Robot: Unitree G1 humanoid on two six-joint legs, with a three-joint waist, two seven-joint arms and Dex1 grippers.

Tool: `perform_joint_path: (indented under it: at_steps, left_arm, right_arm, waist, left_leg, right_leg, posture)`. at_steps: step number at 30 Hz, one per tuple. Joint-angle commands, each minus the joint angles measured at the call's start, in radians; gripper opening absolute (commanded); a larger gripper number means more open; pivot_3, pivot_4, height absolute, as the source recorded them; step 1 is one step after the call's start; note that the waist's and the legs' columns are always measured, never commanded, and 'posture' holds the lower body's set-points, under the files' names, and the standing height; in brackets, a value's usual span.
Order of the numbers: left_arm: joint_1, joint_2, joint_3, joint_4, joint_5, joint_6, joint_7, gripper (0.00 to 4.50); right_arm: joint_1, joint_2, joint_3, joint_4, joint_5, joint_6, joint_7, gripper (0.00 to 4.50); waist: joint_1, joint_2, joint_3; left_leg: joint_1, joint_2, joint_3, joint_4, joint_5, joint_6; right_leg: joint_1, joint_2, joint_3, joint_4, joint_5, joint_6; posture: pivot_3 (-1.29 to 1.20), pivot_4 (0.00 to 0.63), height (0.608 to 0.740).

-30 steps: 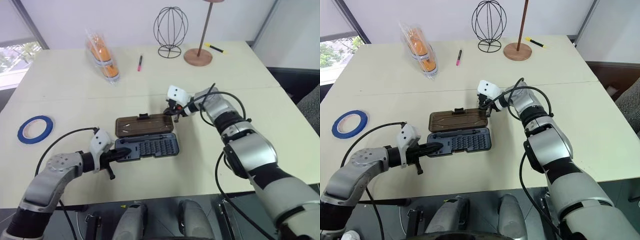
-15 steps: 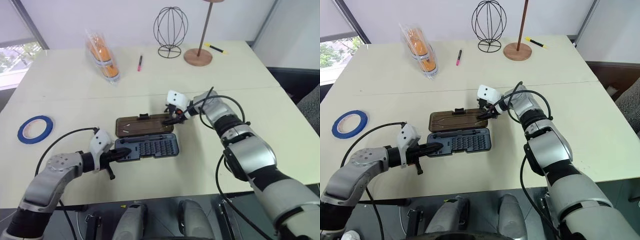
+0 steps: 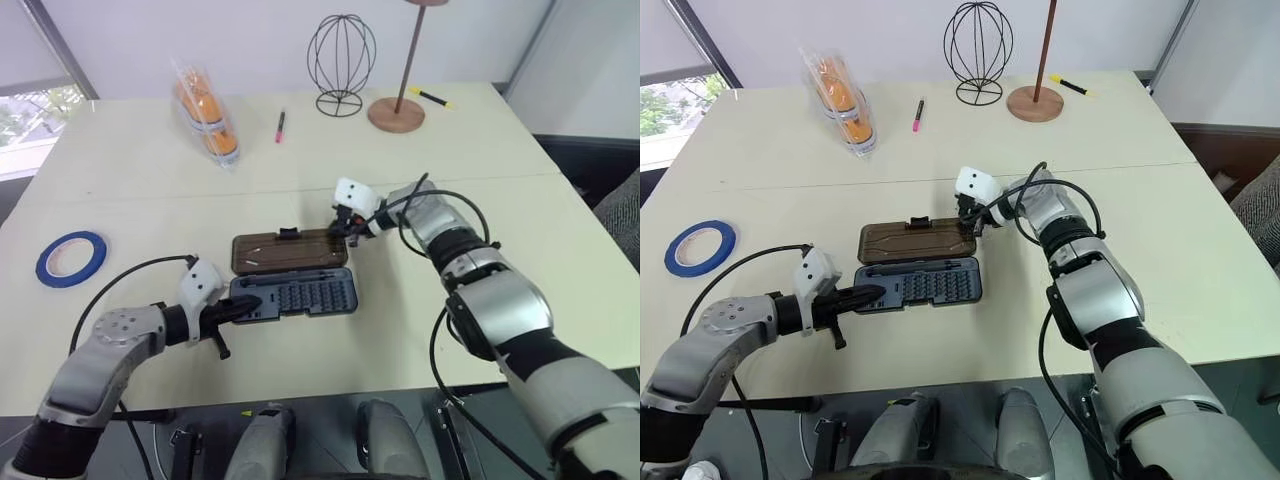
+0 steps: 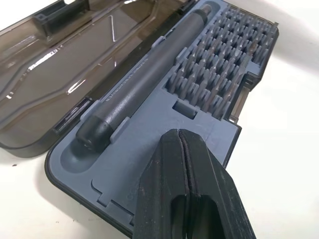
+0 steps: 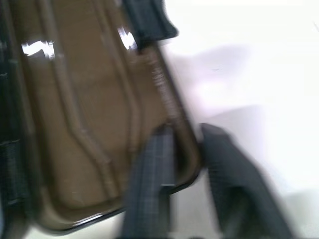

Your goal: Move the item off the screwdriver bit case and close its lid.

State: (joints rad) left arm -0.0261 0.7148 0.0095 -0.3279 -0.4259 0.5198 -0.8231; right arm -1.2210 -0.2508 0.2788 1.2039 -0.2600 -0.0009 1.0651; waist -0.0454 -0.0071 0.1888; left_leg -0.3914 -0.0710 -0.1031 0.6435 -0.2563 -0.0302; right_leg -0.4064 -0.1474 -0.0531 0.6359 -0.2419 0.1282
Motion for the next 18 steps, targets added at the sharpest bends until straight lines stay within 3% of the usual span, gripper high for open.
perform_joint_path:
  at_steps: [1, 6, 11, 18]
  left_arm:
    - [0.018, 0.003, 0.008, -0.013, 0.009, 0.006, 0.006, 0.0]
    - [0.028, 0.006, 0.021, -0.016, 0.007, 0.005, 0.006, 0.0]
    - [0.027, 0.003, 0.021, -0.015, 0.007, 0.004, 0.007, 0.0]
    - [0.005, -0.006, 0.005, 0.006, 0.014, -0.003, 0.0, 0.0]
  right_arm:
    - [0.024, 0.018, 0.011, 0.021, -0.009, -0.001, 0.004, 0.01]
    - [0.039, 0.009, 0.028, -0.005, -0.029, -0.054, 0.004, 0.01]
    - [0.057, -0.034, 0.065, -0.092, -0.083, -0.221, -0.107, 0.01]
    - [0.176, -0.128, 0.069, -0.412, -0.108, -0.341, -0.195, 0.01]
  waist:
    - [-0.003, 0.0, 0.0]
    - [-0.003, 0.0, 0.0]
    - [-0.004, 0.0, 0.0]
    - [0.002, 0.0, 0.0]
  left_leg:
    - [0.0, 0.0, 0.0, 0.0, 0.0, 0.0]
    - [0.0, 0.001, 0.0, 0.0, 0.0, 0.0]
    - [0.0, 0.001, 0.0, 0.0, 0.0, 0.0]
    - [0.0, 0.001, 0.0, 0.0, 0.0, -0.001]
  right_leg:
    - [0.0, 0.001, 0.0, 0.0, 0.0, 0.0]
    - [0.0, 0.001, 0.0, 0.0, 0.0, 0.0]
    - [0.0, 0.001, 0.0, 0.0, 0.0, 0.0]
    - [0.0, 0.002, 0.001, 0.001, 0.0, -0.001]
  posture:
    - [0.0, 0.15, 0.74]
    - [0.0, 0.15, 0.74]
    - [0.0, 0.15, 0.74]
    - [0.0, 0.15, 0.74]
